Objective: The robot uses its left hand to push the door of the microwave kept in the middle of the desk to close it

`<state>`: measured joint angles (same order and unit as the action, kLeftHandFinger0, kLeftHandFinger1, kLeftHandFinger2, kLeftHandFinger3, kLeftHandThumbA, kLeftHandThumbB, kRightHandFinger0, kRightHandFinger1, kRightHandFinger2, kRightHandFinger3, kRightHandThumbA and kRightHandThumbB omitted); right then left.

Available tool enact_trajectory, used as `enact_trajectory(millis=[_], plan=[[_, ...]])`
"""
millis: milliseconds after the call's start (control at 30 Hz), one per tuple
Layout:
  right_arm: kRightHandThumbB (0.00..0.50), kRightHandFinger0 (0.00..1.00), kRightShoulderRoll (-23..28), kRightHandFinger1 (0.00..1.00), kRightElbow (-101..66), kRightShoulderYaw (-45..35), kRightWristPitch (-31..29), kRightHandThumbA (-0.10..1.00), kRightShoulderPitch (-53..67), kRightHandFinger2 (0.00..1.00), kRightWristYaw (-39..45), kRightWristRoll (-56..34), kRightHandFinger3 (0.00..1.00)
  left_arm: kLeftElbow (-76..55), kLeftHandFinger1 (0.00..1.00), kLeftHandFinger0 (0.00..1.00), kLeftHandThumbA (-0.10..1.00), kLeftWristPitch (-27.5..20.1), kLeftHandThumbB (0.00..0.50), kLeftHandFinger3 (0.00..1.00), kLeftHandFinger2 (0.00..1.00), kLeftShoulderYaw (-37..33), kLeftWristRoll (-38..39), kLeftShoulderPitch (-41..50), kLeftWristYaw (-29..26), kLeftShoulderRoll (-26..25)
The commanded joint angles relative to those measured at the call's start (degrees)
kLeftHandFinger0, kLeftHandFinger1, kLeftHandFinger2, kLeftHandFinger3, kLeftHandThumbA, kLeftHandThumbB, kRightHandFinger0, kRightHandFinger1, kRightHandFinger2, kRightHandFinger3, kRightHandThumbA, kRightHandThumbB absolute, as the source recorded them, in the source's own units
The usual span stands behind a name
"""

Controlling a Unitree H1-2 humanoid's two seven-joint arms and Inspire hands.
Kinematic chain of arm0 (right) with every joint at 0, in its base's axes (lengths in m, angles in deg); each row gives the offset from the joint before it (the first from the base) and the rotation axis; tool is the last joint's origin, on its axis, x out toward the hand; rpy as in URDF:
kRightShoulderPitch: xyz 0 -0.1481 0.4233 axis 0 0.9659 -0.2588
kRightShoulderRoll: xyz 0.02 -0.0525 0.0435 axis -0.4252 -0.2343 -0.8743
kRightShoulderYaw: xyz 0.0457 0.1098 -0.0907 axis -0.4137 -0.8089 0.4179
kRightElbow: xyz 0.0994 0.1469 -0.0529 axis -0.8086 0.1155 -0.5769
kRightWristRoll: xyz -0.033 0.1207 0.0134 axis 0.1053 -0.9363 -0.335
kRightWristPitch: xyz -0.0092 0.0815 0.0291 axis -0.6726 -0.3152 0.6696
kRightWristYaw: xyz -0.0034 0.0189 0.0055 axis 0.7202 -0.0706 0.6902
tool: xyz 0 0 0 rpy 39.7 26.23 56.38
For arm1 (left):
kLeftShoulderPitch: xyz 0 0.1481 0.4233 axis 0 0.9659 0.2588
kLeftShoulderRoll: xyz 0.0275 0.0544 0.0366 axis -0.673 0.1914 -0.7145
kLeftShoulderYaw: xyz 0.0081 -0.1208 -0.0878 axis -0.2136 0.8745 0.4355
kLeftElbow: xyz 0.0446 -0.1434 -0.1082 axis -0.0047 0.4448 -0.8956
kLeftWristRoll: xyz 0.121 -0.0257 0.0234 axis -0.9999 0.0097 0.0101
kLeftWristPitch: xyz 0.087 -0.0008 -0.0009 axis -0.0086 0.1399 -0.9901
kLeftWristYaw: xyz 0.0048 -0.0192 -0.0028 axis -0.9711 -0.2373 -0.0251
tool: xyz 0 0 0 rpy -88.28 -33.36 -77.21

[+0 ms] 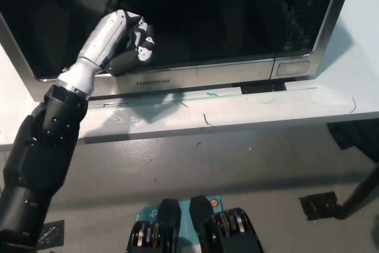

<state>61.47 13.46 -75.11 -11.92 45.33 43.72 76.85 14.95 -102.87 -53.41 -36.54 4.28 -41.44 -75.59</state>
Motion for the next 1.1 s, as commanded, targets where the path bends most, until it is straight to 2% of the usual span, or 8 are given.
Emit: enact_trajectory(millis=[0,300,433,600,767,800,933,1067], plan=[[0.169,0.60,0.8,0.59,-1.7,-0.5,-0.8,-0.09,-0.9,0.59,0.1,-1.2,0.55,-3.8,0.00,0.00,-0.10,0.4,0.116,0.19,0.05,1.2,-1.2,-1.9,-5.7,-2.7],[0.160,0.59,1.4,0.57,-2.1,0.5,-0.4,-0.08,-1.2,0.57,0.1,-0.1,0.55,-22.8,0.00,0.00,-0.10,0.4,0.113,0.13,0.00,3.6,2.8,10.9,-3.6,-1.9],[0.173,0.50,1.0,0.51,-2.4,-0.2,-0.3,-0.10,-1.2,0.52,0.1,-1.2,0.54,-33.3,0.00,0.00,-0.10,1.1,0.082,0.16,0.02,7.0,4.8,21.0,-3.1,-0.4],[0.171,0.55,1.0,0.54,-2.2,-0.3,-0.5,-0.10,-1.3,0.54,-0.2,-1.2,0.54,-38.4,0.00,0.00,-0.10,2.9,0.068,0.23,0.03,9.6,7.8,30.2,-3.3,2.8],[0.166,0.57,1.5,0.56,-0.6,0.0,-0.7,-0.09,-2.8,0.56,-0.1,-1.0,0.56,-35.0,0.00,0.00,-0.10,0.4,0.058,0.24,0.05,11.4,7.9,34.5,-5.5,6.5],[0.171,0.51,1.5,0.52,-0.7,-0.4,-0.7,-0.09,-2.8,0.53,0.2,-1.6,0.54,-33.1,0.00,0.00,-0.10,2.2,0.068,0.24,0.00,12.8,6.3,36.4,-6.4,8.2],[0.179,0.50,1.5,0.50,-0.1,-0.4,-1.0,-0.10,-3.0,0.52,-0.2,-1.4,0.54,-27.6,0.00,0.00,-0.10,0.4,0.064,0.23,0.00,14.4,4.1,38.0,-8.4,9.7],[0.195,0.41,1.8,0.42,0.5,-0.6,-0.8,-0.09,-3.8,0.45,-0.1,-1.8,0.53,-20.2,0.00,0.00,-0.10,3.2,0.040,0.28,0.02,16.5,8.1,37.3,-8.9,11.2]])
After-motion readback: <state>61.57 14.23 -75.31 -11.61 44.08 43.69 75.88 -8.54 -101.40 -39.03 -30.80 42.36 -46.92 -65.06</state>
